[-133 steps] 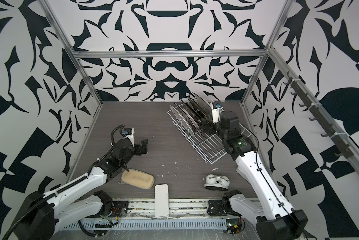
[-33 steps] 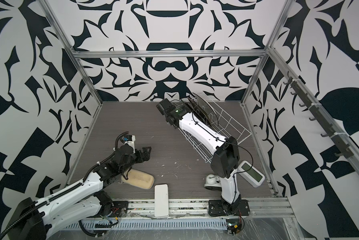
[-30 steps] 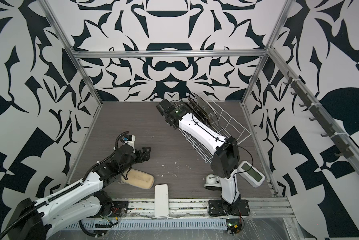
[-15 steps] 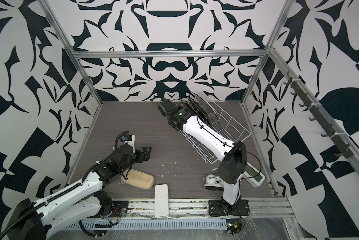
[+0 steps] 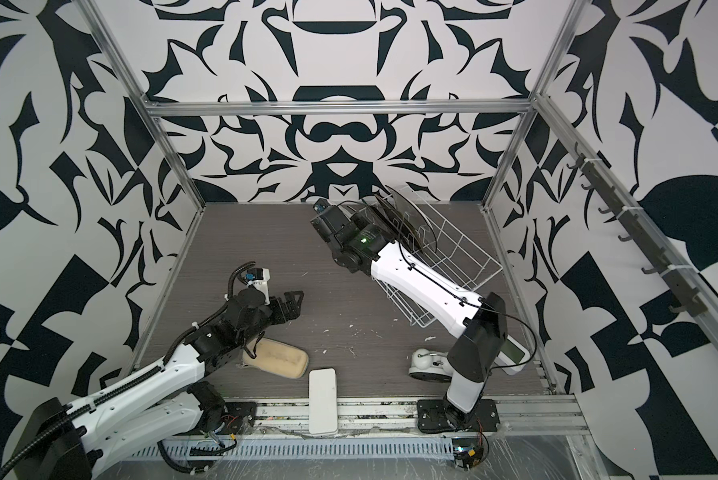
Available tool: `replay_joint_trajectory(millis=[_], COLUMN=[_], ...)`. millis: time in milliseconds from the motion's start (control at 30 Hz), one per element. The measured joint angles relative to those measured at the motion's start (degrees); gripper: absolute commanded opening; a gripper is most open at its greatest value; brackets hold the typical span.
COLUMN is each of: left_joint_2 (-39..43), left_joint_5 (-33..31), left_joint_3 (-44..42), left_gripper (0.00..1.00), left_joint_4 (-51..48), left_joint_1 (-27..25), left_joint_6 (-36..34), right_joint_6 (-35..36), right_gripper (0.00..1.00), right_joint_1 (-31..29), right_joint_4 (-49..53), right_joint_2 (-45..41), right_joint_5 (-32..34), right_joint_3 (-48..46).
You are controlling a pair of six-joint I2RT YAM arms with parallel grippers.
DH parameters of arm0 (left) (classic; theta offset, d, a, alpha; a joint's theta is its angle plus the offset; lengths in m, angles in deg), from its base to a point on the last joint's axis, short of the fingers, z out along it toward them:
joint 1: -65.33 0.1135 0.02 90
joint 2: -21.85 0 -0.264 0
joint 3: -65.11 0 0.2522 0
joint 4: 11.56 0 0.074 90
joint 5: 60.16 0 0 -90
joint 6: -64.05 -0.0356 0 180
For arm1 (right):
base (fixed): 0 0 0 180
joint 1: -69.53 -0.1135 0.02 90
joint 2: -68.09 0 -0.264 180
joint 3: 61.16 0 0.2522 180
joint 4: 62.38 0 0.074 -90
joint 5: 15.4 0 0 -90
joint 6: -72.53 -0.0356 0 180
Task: Unload the plates from the dish rack
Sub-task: 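Close the right gripper on the rim of the colourful patterned plate, then lift the colourful plate out of the rack with the right gripper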
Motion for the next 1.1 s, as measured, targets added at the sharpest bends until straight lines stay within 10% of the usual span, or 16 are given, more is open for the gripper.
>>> replay_joint_trajectory(millis=[600, 1100], left_joint_2=[-5.0, -2.9], left_joint_5=[2.8, 3.6], left_joint_3=[2.7, 5.0], left_gripper=[0.99, 0.99], left_joint_4=[6.4, 9.3], left_joint_1=[0.0, 0.0], left_joint_6=[0.9, 2.2], right_joint_6=[1.8, -18.6], right_gripper=[0.0, 0.0], right_joint_1=[-2.8, 6.0], right_joint_4=[-24.7, -38.5], right_joint_2=[-23.1, -34.5], right_joint_5=[-3.0, -22.2], right_joint_3=[-21.5, -35.2])
